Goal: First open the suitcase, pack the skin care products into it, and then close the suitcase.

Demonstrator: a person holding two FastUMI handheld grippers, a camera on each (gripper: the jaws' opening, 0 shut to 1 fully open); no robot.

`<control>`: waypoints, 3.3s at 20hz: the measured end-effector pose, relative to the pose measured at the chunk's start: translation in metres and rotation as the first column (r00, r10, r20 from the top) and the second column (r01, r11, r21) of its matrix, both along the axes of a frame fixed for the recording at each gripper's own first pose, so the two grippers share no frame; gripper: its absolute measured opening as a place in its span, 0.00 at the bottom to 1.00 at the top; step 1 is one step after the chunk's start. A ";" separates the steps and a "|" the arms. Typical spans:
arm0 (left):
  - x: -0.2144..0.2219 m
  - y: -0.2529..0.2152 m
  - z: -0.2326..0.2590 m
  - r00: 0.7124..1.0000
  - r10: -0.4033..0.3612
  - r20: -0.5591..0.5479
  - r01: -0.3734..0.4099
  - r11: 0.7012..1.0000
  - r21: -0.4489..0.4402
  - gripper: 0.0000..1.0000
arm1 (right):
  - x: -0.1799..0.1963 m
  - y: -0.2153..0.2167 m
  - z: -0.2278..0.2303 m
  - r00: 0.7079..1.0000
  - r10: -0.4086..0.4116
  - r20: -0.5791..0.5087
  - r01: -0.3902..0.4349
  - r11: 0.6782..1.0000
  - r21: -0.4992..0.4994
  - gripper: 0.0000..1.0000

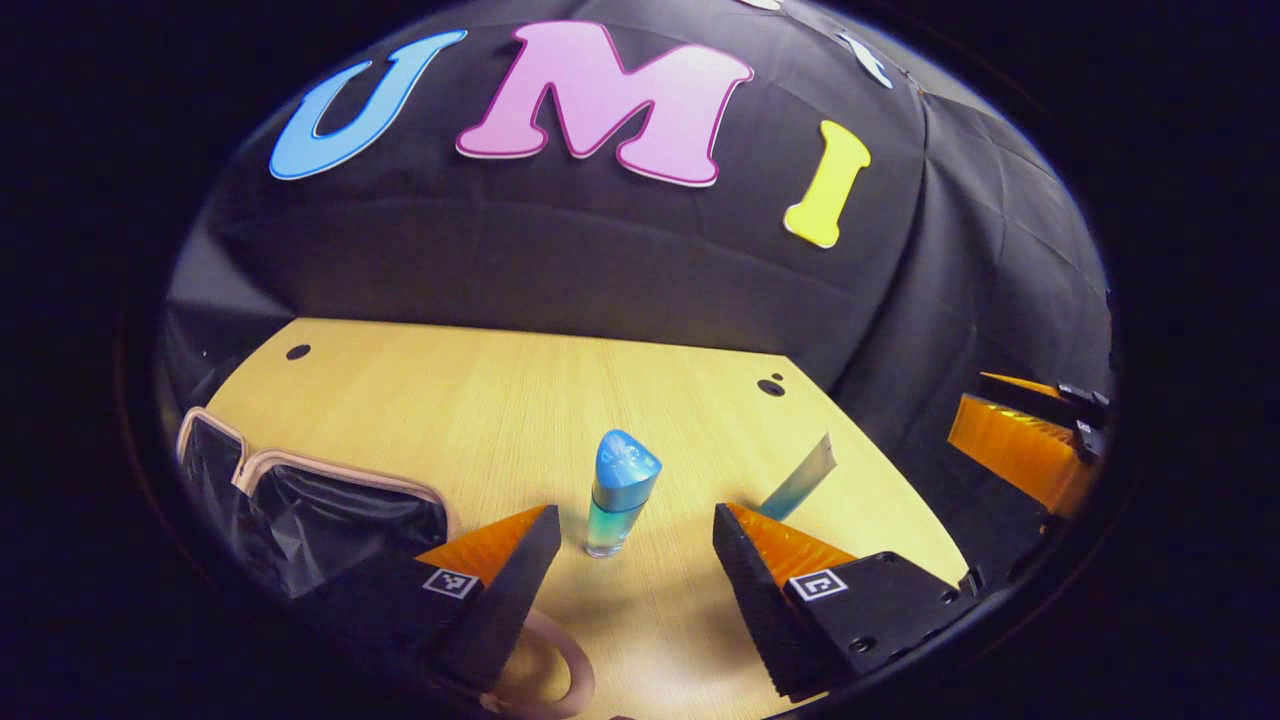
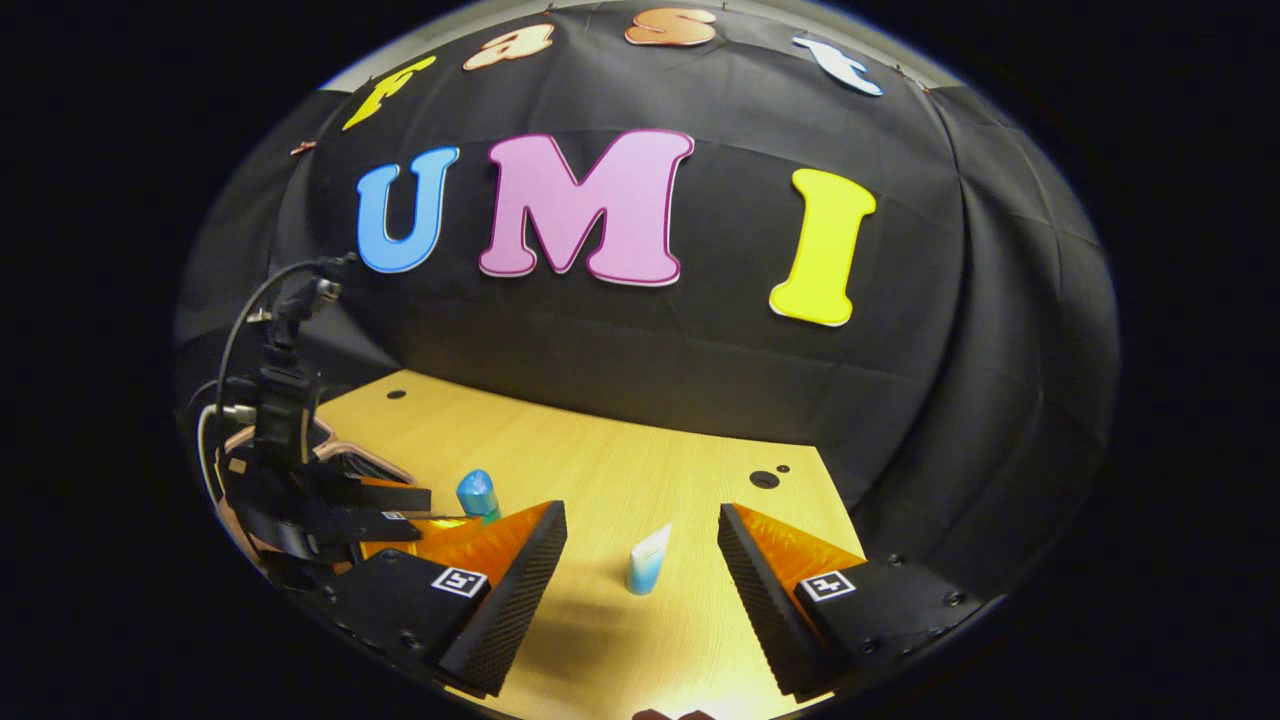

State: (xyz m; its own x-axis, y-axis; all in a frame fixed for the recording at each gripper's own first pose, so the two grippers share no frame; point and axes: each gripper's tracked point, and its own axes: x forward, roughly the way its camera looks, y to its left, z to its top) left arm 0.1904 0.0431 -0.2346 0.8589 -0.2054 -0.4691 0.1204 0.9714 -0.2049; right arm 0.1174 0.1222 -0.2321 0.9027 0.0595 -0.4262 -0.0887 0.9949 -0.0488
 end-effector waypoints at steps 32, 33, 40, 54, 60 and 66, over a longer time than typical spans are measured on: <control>0.043 -0.015 -0.030 0.988 -0.049 -0.145 0.052 0.999 0.013 0.52 | 0.045 -0.021 -0.144 0.931 -0.093 -0.352 0.185 0.954 0.238 0.34; 0.022 -0.006 -0.008 0.988 -0.068 -0.138 0.069 0.998 0.004 0.51 | 0.031 -0.013 -0.115 0.946 -0.050 -0.321 0.142 0.953 0.269 0.34; -0.141 0.125 0.020 0.909 -0.020 -0.416 0.075 0.990 0.117 0.52 | -0.044 0.086 -0.036 0.954 0.232 -0.191 -0.169 0.939 0.299 0.34; -0.174 0.250 -0.115 0.508 0.147 -0.849 -0.016 0.987 0.161 0.47 | -0.096 0.188 0.000 0.954 0.232 -0.192 -0.181 0.951 0.250 0.34; -0.179 0.253 -0.129 0.510 0.148 -0.848 0.022 0.983 0.184 0.48 | -0.100 0.213 -0.008 0.937 0.260 -0.233 -0.206 0.951 0.231 0.42; -0.177 0.248 -0.082 0.668 0.064 -0.742 0.076 0.985 0.153 0.64 | -0.107 0.253 -0.026 0.883 0.337 -0.326 -0.254 0.929 0.271 0.27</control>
State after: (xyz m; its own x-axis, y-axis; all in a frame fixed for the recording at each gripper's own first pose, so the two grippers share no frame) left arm 0.0135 0.2908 -0.3166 0.2105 -0.0731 -0.9749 0.0025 0.9972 -0.0742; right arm 0.0104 0.3749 -0.2584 0.6144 0.4259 -0.6641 -0.3506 0.9015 0.2538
